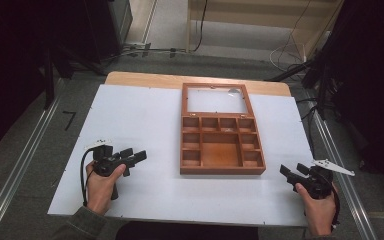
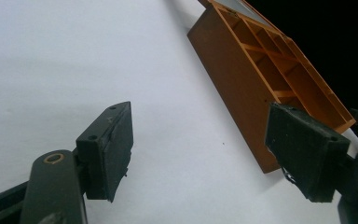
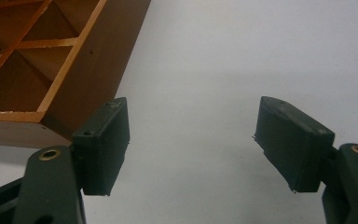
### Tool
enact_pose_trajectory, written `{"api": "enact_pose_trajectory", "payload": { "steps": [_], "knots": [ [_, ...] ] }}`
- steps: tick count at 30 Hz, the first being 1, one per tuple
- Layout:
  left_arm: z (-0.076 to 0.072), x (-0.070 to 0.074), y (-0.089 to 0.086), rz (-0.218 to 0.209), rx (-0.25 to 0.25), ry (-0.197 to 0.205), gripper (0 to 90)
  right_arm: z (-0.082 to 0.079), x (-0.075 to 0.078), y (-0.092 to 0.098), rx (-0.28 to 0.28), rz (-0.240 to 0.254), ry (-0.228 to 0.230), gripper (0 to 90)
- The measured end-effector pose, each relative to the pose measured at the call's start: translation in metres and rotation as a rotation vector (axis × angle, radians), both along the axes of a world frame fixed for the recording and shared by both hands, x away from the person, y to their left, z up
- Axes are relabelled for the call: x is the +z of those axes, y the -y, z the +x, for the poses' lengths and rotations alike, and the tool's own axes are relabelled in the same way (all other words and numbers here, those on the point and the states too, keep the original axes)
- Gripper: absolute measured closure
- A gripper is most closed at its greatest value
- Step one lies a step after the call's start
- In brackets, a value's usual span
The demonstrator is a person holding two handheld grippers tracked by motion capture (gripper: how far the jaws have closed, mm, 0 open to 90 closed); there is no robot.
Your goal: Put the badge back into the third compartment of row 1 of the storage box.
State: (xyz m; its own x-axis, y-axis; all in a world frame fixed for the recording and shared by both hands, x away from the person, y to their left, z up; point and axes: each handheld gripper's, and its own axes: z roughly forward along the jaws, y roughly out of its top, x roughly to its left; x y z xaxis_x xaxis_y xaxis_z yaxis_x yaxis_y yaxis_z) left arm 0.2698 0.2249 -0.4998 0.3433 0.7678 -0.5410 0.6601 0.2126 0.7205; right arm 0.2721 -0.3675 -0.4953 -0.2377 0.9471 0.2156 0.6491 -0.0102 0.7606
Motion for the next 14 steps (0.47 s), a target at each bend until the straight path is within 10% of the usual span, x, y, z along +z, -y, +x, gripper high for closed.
{"api": "enact_pose_trajectory", "payload": {
  "steps": [11, 14],
  "knots": [
    [-0.008, -0.004, -0.025, 0.006, 0.067, -0.009, 24.0, -0.001, 0.0, 0.0, -0.005, -0.008, 0.003, 22.5],
    [-0.01, -0.007, -0.035, 0.001, 0.097, -0.016, 24.0, 0.001, -0.001, -0.004, -0.025, -0.111, 0.009, 16.4]
  ]
}}
